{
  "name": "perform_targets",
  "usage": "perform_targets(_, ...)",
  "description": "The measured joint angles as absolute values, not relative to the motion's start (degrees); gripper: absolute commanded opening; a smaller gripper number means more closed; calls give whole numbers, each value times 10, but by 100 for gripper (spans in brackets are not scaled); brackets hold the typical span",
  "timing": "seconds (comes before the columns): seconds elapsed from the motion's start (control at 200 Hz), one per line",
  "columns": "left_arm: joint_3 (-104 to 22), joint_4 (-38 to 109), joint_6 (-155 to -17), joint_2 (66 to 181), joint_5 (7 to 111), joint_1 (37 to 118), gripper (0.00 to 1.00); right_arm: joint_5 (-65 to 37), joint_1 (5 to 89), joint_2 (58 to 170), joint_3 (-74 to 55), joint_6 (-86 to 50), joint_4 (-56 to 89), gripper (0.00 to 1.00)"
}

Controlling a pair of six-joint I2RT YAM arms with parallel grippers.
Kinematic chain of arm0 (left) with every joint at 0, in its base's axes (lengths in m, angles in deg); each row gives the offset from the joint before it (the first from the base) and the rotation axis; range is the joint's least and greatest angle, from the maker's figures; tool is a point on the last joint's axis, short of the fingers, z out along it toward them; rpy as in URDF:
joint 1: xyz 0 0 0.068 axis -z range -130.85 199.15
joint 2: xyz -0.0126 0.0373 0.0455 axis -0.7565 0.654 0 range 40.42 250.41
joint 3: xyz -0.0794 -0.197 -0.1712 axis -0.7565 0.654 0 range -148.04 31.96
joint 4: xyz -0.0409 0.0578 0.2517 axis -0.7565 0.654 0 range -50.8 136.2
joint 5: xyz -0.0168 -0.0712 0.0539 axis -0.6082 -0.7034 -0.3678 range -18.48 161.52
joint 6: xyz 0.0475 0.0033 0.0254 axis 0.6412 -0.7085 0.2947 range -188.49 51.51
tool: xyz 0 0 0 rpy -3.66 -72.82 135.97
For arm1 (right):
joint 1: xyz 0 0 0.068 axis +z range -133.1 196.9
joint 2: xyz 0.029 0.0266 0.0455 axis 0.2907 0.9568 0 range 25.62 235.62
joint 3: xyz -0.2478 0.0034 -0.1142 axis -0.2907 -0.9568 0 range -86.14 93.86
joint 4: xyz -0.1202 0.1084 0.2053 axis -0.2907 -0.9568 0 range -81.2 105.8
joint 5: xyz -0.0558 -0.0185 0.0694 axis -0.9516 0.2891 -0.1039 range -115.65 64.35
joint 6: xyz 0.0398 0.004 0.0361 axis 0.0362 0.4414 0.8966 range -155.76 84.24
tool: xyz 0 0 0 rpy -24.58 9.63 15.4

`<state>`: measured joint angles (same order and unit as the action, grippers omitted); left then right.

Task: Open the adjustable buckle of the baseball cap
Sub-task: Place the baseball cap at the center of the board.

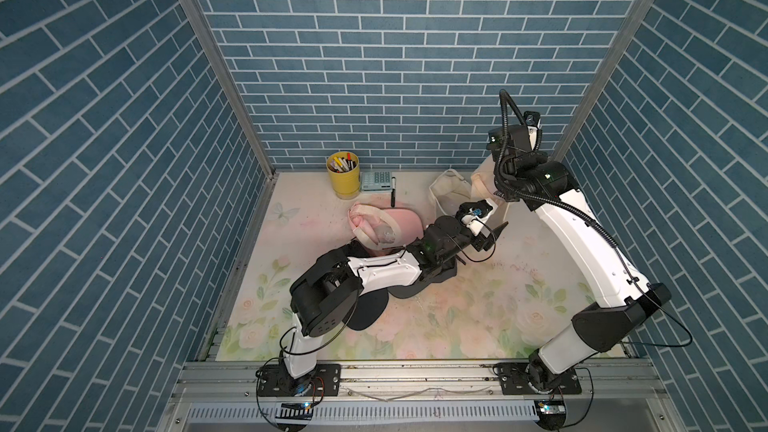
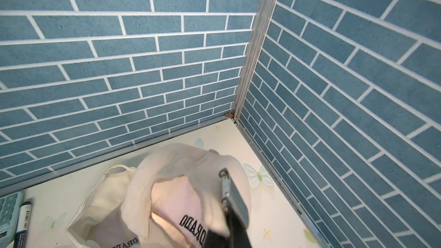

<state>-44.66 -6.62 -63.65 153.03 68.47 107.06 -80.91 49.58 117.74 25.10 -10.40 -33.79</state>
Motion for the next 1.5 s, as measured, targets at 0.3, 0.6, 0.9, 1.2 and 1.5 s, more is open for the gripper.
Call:
perform_targets(0.3, -524, -55, -639, 1578, 716, 1076, 75, -839, 512, 1204, 280, -55, -384, 0)
perform_targets(0.6, -563, 2, -643, 1619, 766, 1067, 35, -847, 514, 1208, 298, -45, -391, 0)
perform_targets(0.9, -576, 46, -642, 1616, 765, 1064, 0, -821, 515, 1190, 234, -86, -333, 36)
perform_targets(1.2, -513, 55, -725, 1549, 618, 1011, 0, -645, 427, 1092, 112, -213, -230, 62)
perform_targets(1.5, -579, 55, -840, 1564, 474, 967, 0, -523, 364, 1032, 100, -274, -219, 68)
